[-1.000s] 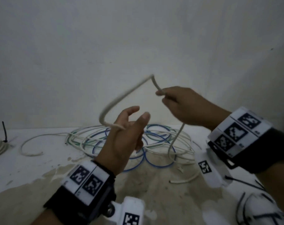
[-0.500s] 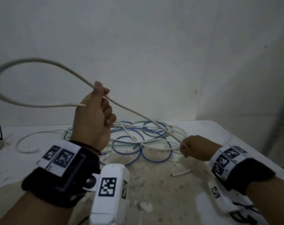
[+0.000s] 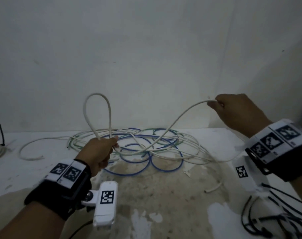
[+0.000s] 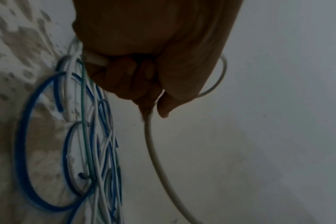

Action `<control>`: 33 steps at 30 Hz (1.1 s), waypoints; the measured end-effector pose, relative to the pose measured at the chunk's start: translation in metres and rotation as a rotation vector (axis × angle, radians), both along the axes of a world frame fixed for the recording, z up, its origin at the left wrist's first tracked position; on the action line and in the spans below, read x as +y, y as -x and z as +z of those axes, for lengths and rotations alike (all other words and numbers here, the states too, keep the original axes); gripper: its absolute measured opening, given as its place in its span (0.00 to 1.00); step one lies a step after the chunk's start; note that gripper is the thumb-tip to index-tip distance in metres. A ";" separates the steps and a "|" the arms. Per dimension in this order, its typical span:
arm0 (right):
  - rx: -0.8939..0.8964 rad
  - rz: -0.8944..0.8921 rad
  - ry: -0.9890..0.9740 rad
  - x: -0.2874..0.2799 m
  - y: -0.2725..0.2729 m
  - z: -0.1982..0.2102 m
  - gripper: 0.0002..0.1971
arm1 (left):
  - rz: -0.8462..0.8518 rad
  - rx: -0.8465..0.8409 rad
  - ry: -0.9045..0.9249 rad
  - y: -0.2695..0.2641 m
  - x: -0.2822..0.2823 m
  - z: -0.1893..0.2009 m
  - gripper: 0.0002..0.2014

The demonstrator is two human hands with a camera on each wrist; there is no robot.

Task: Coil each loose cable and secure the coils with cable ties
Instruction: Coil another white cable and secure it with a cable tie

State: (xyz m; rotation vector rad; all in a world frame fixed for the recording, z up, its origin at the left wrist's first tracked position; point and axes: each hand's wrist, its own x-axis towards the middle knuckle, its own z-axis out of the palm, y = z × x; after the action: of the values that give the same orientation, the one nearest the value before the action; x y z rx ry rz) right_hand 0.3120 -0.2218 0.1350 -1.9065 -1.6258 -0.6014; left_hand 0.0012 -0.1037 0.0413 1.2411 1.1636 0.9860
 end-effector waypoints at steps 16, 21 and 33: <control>-0.118 0.032 0.578 0.044 0.072 -0.074 0.13 | 0.047 -0.619 -0.162 0.021 -0.028 0.039 0.09; -0.179 -0.050 0.592 0.071 0.130 -0.072 0.22 | -0.030 -0.638 -0.162 0.041 -0.042 0.056 0.11; 0.507 0.780 0.189 0.112 0.281 -0.064 0.06 | -0.233 -0.699 -0.131 0.094 -0.084 0.074 0.10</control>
State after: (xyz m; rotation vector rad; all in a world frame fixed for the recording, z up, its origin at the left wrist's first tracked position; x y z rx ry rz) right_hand 0.0314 -0.1103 0.0715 -1.2176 -1.9044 0.3365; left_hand -0.0926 -0.1877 0.1151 0.9763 0.4076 1.1954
